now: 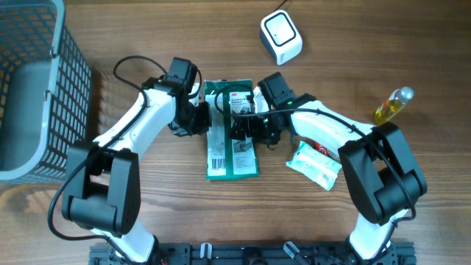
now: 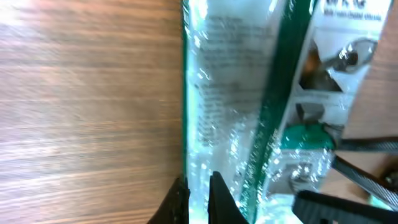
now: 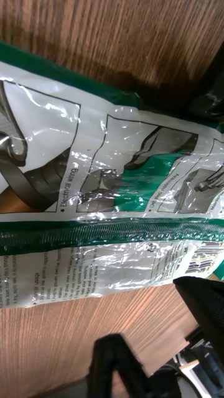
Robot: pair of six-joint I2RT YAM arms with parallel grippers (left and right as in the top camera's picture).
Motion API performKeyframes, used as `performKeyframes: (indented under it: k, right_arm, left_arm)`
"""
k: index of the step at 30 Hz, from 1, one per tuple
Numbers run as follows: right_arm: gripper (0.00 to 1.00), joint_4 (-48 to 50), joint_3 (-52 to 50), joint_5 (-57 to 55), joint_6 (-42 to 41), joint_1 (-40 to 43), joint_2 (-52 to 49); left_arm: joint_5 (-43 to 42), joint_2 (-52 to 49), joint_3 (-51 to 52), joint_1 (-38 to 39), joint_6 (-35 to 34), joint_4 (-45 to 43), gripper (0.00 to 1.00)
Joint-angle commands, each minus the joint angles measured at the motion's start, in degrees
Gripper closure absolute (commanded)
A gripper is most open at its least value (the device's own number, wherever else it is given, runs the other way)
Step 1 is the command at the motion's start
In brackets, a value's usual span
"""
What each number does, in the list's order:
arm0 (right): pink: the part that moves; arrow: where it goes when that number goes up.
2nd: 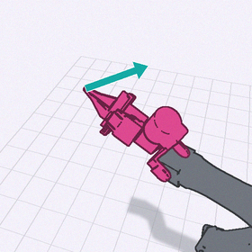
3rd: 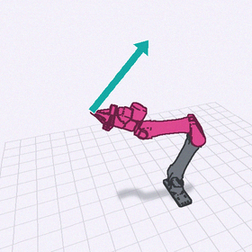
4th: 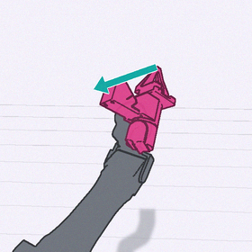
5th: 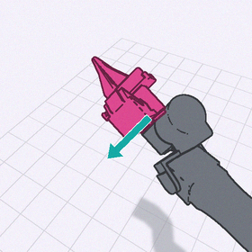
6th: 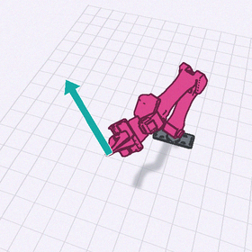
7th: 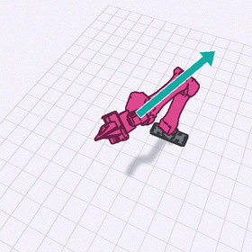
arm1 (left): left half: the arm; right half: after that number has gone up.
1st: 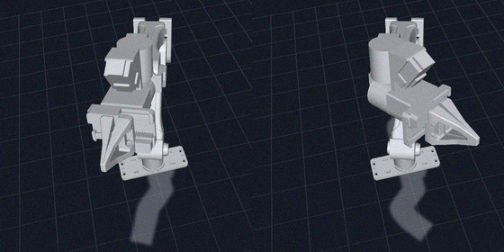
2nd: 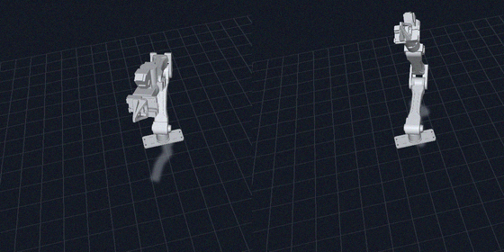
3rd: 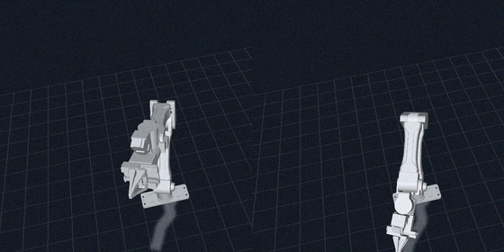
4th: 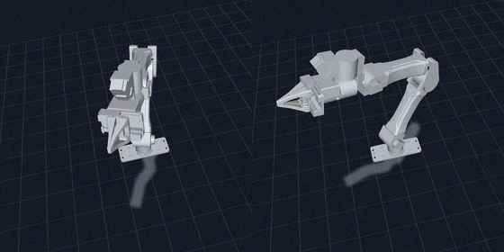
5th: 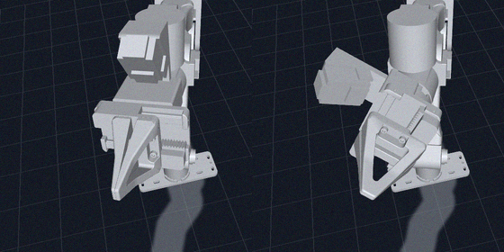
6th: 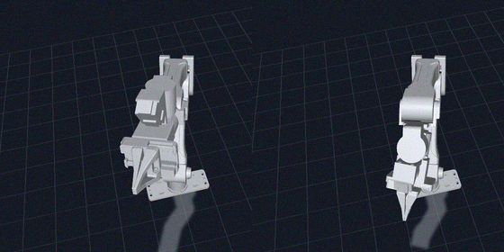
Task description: Scan the item barcode
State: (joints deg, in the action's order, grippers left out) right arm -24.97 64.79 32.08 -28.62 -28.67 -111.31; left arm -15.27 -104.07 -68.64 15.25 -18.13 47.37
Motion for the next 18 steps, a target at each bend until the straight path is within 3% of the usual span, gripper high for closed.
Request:
performKeyframes:
  k: [1, 18]
  right_arm:
    - [0.22, -0.76, -2.36, -4.59, -0.28, -0.33, -2.71]
    - [0.22, -1.20, -2.58, -4.57, -2.95, -0.35, -2.71]
  left_arm:
    - [-4.04, -0.52, 0.11, 0.02, -0.11, 0.31, 0.96]
    - [-3.56, -6.32, 8.28, 0.72, -0.15, -8.94, 0.96]
